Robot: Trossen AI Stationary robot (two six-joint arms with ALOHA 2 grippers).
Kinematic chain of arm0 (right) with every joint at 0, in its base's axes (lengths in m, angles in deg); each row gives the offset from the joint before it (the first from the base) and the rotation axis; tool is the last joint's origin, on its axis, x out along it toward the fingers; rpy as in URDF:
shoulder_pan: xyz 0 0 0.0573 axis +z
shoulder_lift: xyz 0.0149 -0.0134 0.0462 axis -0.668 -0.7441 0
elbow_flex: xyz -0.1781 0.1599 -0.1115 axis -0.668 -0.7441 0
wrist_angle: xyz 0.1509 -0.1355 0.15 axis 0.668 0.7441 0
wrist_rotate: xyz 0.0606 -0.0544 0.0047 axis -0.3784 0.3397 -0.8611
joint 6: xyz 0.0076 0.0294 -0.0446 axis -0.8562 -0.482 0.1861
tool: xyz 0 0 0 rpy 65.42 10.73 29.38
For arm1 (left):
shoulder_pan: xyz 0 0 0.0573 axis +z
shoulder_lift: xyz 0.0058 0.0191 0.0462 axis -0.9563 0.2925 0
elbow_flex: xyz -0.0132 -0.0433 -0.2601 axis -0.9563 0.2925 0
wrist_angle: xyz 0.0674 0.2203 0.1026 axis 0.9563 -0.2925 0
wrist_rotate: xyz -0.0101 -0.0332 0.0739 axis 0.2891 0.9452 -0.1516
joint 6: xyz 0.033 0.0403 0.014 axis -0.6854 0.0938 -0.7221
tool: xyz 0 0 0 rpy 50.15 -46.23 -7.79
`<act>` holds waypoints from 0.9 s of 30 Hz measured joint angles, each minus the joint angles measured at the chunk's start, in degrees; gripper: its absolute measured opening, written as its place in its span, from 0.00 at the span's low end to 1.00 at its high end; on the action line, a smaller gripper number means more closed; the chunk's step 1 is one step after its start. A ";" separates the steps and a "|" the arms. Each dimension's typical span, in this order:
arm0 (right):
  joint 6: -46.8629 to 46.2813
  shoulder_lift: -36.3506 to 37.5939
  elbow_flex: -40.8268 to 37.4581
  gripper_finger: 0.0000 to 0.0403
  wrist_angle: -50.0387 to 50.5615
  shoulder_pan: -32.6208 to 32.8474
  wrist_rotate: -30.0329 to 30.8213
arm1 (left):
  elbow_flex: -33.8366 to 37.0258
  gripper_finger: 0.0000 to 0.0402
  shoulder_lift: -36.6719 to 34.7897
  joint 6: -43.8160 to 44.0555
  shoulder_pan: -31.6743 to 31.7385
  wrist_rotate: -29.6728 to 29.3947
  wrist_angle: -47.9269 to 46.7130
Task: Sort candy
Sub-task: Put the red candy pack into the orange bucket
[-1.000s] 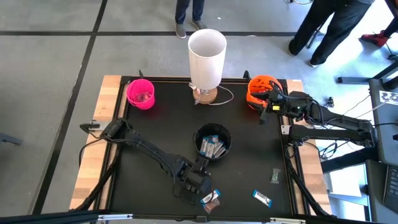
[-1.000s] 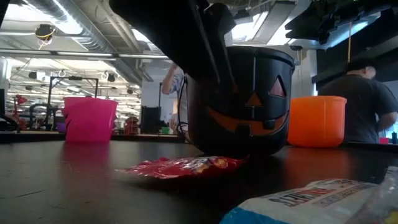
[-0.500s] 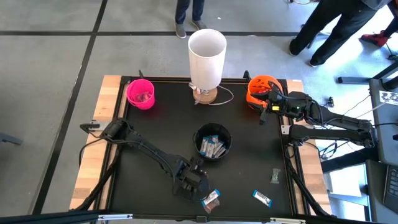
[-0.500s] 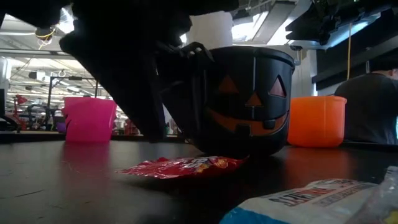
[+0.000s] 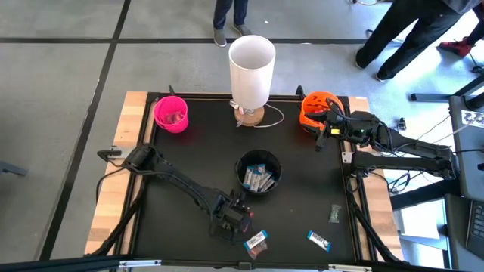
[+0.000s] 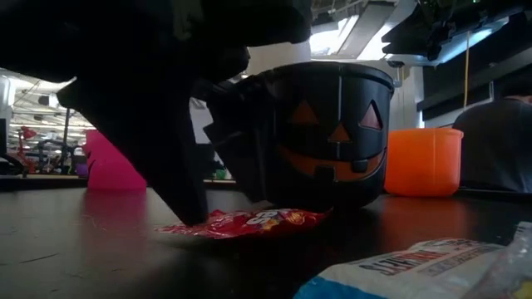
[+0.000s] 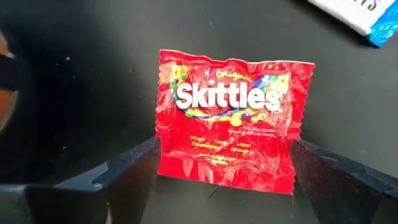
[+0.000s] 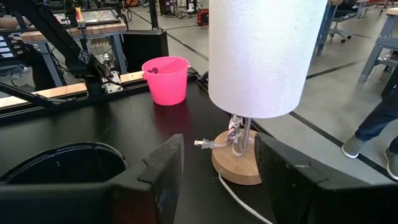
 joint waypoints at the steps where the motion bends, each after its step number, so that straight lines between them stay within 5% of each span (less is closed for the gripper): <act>1: -0.01 -0.01 0.00 0.48 -0.01 0.00 0.00 | 0.00 0.87 0.43 -0.02 0.02 0.30 0.16; 15: 0.00 -0.01 0.00 0.48 -0.02 0.02 0.00 | -0.22 0.84 3.50 -0.11 0.08 3.44 0.73; 27: 0.00 -0.01 0.00 0.48 -0.01 0.02 0.00 | -1.57 0.51 3.59 -0.13 0.00 3.39 0.26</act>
